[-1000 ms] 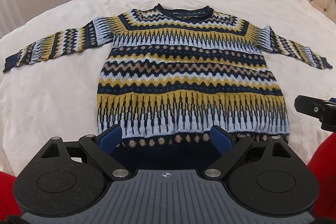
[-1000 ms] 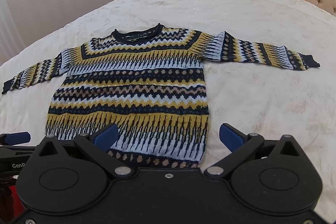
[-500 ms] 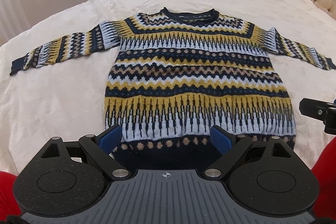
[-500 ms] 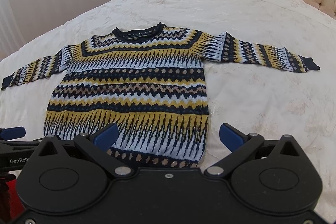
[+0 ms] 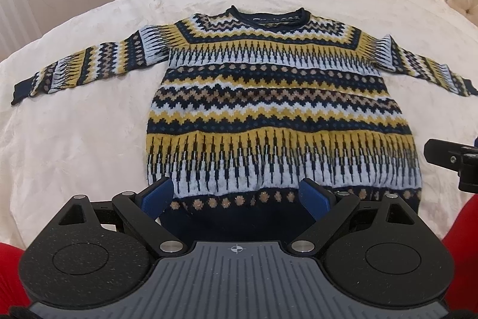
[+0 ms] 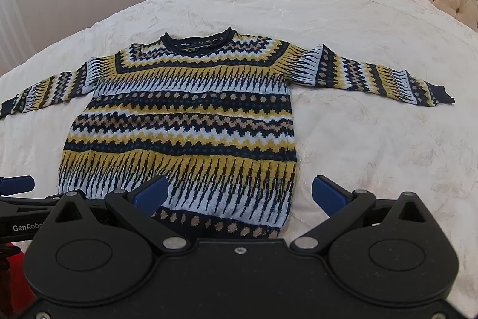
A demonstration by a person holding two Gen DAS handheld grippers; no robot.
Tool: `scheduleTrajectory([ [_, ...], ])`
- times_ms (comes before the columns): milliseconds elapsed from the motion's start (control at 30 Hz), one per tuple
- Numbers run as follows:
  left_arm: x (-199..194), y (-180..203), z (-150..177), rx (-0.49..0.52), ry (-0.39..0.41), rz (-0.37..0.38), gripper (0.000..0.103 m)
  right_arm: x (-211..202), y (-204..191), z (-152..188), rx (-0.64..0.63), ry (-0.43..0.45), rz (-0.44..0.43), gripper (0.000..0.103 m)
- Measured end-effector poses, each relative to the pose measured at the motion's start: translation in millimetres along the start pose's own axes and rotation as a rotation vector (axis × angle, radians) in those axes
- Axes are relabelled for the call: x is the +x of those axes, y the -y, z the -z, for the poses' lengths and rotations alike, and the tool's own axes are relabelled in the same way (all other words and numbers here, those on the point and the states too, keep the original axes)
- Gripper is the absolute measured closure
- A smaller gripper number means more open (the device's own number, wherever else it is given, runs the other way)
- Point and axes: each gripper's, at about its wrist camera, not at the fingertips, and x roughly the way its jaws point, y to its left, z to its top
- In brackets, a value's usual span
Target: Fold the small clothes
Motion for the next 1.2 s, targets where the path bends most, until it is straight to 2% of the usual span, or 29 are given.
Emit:
scheduleTrajectory([
  [633, 7, 1, 0, -0.002, -0.018, 0.011, 0.012, 3, 1, -1, 0.003, -0.018, -0.015, 0.001],
  [1200, 22, -7, -7, -0.028, -0.039, 0.038, 0.012, 7, 14, -9, 0.107, -0.062, -0.094, 0.001],
])
